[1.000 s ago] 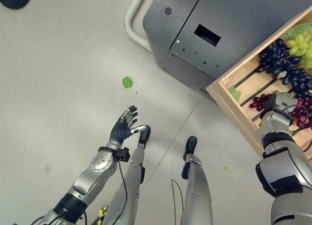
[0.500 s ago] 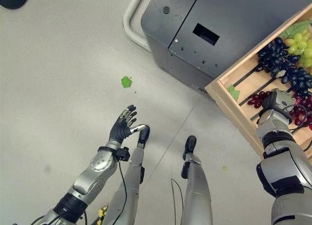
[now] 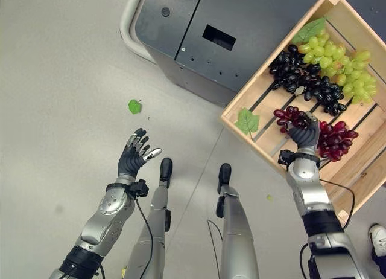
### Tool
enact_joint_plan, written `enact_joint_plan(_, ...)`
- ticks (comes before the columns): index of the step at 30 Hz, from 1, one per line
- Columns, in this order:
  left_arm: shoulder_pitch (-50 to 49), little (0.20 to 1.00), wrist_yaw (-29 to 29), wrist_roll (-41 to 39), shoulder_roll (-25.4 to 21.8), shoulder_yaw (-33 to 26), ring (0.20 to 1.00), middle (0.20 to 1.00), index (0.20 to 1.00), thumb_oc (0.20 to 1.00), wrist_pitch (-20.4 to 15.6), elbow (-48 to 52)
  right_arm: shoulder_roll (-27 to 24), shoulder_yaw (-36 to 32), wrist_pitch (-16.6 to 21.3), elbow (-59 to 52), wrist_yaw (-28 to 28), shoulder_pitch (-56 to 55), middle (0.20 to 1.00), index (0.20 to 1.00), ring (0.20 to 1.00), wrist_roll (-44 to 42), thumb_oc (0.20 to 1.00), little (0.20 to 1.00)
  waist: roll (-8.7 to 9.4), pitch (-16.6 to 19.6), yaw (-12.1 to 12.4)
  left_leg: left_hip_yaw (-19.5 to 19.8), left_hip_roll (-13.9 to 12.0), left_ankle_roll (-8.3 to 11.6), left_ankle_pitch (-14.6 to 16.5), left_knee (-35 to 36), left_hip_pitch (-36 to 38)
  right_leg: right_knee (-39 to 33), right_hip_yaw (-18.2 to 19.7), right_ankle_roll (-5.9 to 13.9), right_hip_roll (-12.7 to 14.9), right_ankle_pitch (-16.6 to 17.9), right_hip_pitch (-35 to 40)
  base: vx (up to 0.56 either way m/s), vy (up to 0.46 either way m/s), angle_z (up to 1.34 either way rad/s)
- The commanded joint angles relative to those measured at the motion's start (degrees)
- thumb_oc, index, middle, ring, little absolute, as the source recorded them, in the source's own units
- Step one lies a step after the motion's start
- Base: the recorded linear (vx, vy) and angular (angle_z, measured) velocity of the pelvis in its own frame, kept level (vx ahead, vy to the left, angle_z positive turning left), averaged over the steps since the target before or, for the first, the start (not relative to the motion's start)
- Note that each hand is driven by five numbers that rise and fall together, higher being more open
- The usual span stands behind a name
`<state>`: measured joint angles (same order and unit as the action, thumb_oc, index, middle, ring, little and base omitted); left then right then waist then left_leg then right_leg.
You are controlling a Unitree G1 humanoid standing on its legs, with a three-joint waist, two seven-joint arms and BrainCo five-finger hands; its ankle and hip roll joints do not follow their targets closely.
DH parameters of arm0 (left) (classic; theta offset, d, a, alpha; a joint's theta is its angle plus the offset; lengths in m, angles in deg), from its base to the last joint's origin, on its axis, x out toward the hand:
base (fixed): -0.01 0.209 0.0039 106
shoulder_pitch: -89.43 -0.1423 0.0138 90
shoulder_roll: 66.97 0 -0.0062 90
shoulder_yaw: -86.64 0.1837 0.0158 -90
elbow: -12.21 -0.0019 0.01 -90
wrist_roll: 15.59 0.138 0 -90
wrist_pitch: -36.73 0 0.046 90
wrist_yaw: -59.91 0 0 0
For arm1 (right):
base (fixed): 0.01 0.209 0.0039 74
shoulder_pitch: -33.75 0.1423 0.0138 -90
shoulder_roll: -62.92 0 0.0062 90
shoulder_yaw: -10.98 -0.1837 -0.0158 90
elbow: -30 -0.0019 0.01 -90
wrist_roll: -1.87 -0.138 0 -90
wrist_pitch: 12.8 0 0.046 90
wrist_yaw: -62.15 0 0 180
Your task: Pick up the fruits from the basket on one side to the basket on the other side
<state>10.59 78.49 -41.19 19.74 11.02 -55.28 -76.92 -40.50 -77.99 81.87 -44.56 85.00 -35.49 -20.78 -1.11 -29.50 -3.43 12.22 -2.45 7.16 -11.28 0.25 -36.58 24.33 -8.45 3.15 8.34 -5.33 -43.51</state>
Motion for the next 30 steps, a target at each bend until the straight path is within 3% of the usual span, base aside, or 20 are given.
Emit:
enact_joint_plan(1,-2.3,1.000,0.0,0.5,-1.5,-2.0,1.000,1.000,1.000,1.000,-2.3,3.4,4.6,2.4,2.0,-3.2,-4.4,-4.8,0.200,0.200,0.200,-4.5,0.200,0.200,3.10,-0.3,0.5,-1.3,1.3,-0.77,12.8,-5.5,6.5,-18.0,1.3,6.06,3.0,8.4,4.4,0.00,0.000,0.00)
enact_joint_plan(8,-4.0,1.000,-1.9,0.7,-1.8,-4.5,1.000,1.000,1.000,1.000,-2.1,3.6,4.3,-2.5,3.9,-7.4,-7.1,-6.7,0.200,0.200,0.200,-10.7,0.200,0.200,3.72,-0.3,0.1,-1.3,1.3,-0.88,13.1,-5.6,9.3,-17.4,1.3,6.15,3.5,8.3,6.9,0.00,0.003,0.00)
enact_joint_plan(15,-4.8,1.000,-3.8,0.5,-1.9,-5.5,1.000,1.000,1.000,1.000,-2.2,3.9,-0.4,-7.6,5.8,-8.7,-6.4,-3.1,0.200,0.200,0.200,-12.9,0.200,0.200,4.35,-0.3,0.4,-1.4,1.3,-0.99,13.9,-5.6,13.1,-17.1,1.5,6.25,3.5,7.8,10.6,0.00,0.002,0.00)
enact_joint_plan(30,-5.0,1.000,-6.3,0.7,-2.2,-5.3,1.000,1.000,1.000,1.000,-1.5,3.3,-8.2,-8.3,5.2,-8.7,-8.5,3.7,0.200,0.200,0.200,-15.8,0.200,0.200,5.57,-0.3,1.3,-1.1,0.9,-1.01,14.8,-5.7,18.2,-16.8,1.7,6.10,3.0,6.6,15.9,0.00,0.000,0.00)
